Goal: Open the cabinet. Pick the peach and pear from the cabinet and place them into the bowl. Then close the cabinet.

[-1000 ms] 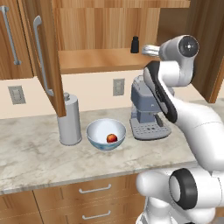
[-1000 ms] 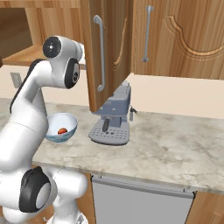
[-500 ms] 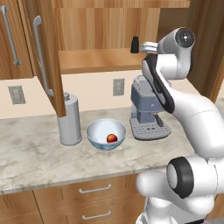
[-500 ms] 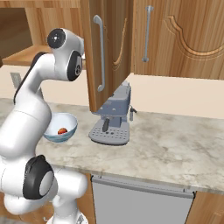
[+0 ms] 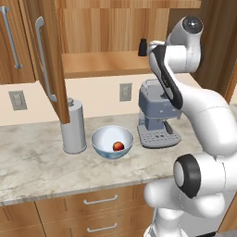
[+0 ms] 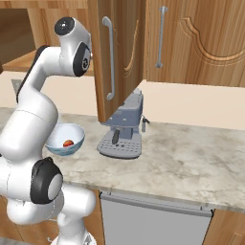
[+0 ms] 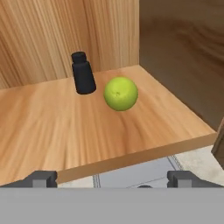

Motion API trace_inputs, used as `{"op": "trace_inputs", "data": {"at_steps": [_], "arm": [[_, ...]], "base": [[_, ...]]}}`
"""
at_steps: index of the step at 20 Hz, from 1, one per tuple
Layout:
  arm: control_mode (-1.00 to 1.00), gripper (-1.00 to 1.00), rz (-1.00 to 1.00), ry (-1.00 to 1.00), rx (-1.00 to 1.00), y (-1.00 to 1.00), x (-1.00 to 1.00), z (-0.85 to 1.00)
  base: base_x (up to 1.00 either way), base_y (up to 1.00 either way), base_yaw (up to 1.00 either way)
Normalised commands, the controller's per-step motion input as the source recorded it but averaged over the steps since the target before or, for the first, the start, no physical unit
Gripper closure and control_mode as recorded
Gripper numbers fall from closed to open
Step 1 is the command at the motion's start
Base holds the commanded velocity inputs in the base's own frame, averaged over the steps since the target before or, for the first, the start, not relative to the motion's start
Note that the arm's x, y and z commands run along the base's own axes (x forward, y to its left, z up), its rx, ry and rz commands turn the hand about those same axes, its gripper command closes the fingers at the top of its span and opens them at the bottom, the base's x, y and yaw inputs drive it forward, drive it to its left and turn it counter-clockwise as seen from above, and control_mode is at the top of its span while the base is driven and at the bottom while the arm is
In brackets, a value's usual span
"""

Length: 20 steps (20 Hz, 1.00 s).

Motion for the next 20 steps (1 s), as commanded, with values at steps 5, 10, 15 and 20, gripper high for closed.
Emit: {"op": "trace_inputs", "data": {"at_steps": [5, 10, 15, 20], "arm": [[-1.00, -1.00, 0.00, -0.03, -0.01, -0.13, 0.19, -0.06], [-1.00, -1.00, 0.00, -0.03, -0.01, -0.21, 0.54, -0.08], [-1.00, -1.00, 0.00, 0.00, 0.00, -0.16, 0.75, 0.00], [-1.00, -1.00, 0.00, 0.01, 0.00, -0.04, 0.79, 0.00]], "base": [[0.00, 0.00, 0.00], [0.00, 0.00, 0.00], [0.00, 0.00, 0.00], [0.00, 0.00, 0.00]]}}
